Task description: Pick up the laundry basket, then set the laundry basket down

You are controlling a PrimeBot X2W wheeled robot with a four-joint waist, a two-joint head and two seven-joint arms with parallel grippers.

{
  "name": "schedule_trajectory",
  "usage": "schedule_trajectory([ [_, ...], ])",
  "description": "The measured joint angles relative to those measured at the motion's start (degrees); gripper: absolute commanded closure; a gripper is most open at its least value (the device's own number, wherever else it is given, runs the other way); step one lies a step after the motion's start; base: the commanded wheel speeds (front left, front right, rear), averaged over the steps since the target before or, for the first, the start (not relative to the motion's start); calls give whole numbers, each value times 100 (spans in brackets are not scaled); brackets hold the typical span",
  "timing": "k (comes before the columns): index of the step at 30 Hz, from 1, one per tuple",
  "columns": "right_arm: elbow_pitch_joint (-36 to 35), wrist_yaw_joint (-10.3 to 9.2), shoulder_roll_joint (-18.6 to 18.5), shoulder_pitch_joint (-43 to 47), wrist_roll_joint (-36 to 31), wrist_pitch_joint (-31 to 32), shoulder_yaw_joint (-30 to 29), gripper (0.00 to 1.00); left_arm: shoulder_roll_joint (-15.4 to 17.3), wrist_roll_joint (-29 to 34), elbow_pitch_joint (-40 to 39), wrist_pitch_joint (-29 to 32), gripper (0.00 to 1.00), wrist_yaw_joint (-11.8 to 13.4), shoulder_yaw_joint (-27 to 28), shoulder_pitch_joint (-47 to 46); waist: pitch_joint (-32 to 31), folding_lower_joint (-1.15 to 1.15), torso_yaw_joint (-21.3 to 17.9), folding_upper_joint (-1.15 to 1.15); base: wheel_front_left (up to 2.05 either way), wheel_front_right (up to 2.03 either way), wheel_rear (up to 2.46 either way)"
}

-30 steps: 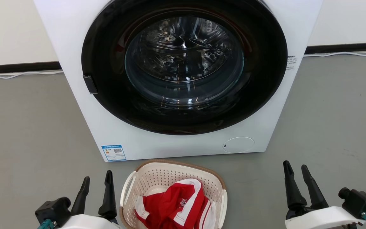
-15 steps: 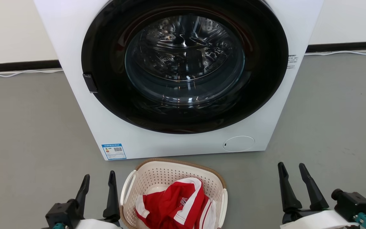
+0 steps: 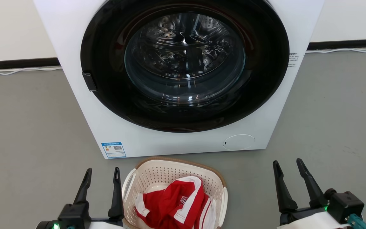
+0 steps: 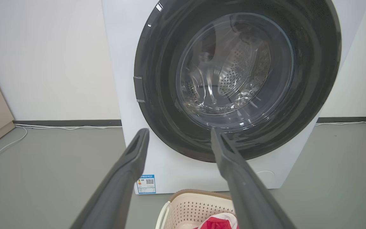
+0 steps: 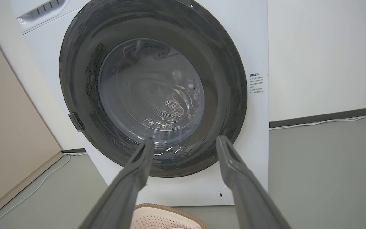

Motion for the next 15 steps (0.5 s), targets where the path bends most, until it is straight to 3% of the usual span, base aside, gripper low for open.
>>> schedule_trajectory([
  [9,-111,1,-4,1,-527,-166,32,0,-4,531,-68,-153,0,66,-33,106,35,0,2,0,0,0,0],
  [15,-111,1,-7,1,-542,-167,27,0,-15,530,-31,-170,0,58,-18,106,43,0,4,0,0,0,0],
])
